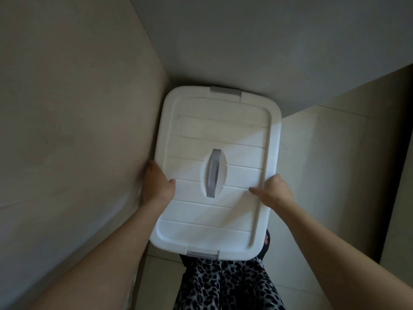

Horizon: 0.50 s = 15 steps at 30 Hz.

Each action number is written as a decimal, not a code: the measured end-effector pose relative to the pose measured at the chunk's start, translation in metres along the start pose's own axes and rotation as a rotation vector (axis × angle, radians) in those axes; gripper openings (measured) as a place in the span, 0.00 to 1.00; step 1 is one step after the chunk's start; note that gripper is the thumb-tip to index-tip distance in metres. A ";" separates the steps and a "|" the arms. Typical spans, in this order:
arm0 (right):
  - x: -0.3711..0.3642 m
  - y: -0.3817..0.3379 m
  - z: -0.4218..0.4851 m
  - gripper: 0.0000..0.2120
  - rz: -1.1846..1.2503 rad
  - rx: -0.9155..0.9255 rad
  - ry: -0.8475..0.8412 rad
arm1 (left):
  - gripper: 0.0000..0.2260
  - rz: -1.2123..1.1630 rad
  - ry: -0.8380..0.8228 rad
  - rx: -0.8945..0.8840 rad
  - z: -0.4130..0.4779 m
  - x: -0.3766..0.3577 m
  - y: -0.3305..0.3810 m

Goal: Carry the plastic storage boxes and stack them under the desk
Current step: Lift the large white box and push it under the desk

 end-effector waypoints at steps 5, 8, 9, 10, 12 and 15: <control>0.025 -0.017 -0.045 0.33 -0.131 0.116 0.016 | 0.35 0.058 -0.111 -0.120 -0.022 0.016 0.037; 0.040 -0.029 -0.078 0.34 -0.141 0.191 -0.005 | 0.31 -0.043 -0.254 -0.118 -0.043 0.021 0.057; 0.045 -0.032 -0.092 0.33 -0.139 0.212 -0.028 | 0.29 -0.071 -0.279 -0.116 -0.053 0.028 0.064; 0.051 -0.035 -0.107 0.33 -0.134 0.238 -0.050 | 0.28 -0.087 -0.289 -0.119 -0.063 0.036 0.072; 0.065 -0.038 -0.143 0.32 -0.107 0.298 -0.097 | 0.28 -0.086 -0.300 -0.150 -0.087 0.058 0.092; 0.084 -0.039 -0.191 0.28 -0.097 0.371 -0.144 | 0.28 -0.067 -0.308 -0.199 -0.119 0.088 0.120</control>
Point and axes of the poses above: each hand's wrist, its own z-axis towards the middle knuckle, its own x-axis out of the back of the hand, y = z × x, the point moved 10 cm from there along z, towards the middle knuckle, and after that the axes turned 15 degrees about -x, right-handed, at the moved point
